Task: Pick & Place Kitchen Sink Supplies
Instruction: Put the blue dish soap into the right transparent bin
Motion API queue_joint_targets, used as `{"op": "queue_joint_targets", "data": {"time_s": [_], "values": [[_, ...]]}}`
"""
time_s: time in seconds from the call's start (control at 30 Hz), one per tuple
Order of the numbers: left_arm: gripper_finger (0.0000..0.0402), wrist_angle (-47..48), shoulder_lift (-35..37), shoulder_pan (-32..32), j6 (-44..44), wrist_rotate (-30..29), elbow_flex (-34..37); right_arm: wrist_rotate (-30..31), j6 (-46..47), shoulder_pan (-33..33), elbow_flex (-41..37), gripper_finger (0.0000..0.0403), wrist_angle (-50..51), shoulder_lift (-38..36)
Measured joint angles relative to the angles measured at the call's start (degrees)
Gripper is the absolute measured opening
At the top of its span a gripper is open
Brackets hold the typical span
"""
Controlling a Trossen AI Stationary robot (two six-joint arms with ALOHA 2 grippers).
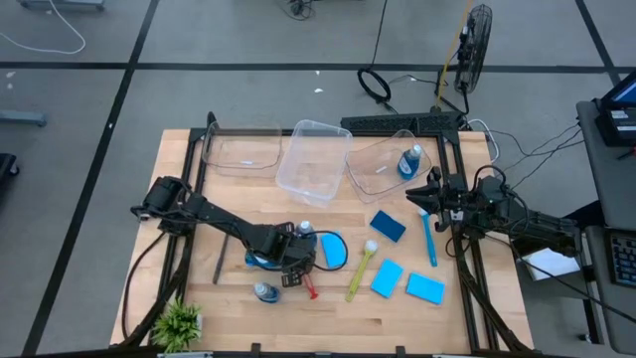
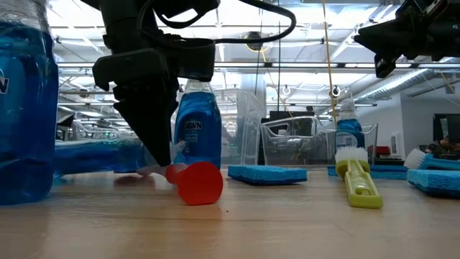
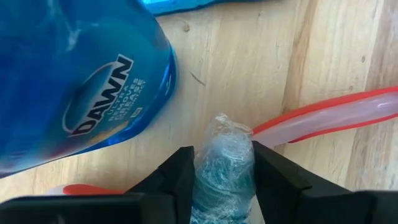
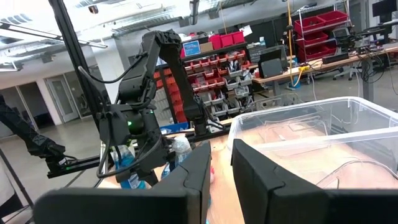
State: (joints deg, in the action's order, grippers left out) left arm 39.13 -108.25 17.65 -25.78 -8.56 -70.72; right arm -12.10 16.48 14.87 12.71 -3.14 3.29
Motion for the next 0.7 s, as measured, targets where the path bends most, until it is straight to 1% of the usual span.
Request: {"op": "queue_joint_targets", "data": {"time_s": [0.13, 0.27, 0.4, 0.7], "values": [[0.0134, 0.2, 0.0, 0.0, -0.2, 0.0, 0.0, 0.0, 0.0, 0.0, 0.0, 0.0055, 0.0, 0.0], [0.0146, 0.8, 0.0, 0.0, -0.2, 0.0, 0.0, 0.0, 0.0, 0.0, 0.0, 0.0055, 0.0, 0.0], [0.0134, 1.9, 0.8, -0.1, 0.0, 0.5, 0.1, 0.0, 0.0, 0.0, 0.0, 0.0055, 0.0, 0.0], [0.0132, 4.3, 5.6, -0.1, 0.0, 0.8, 0.2, 0.0, 0.0, 0.0, 0.0, 0.0055, 0.0, 0.0]]}}
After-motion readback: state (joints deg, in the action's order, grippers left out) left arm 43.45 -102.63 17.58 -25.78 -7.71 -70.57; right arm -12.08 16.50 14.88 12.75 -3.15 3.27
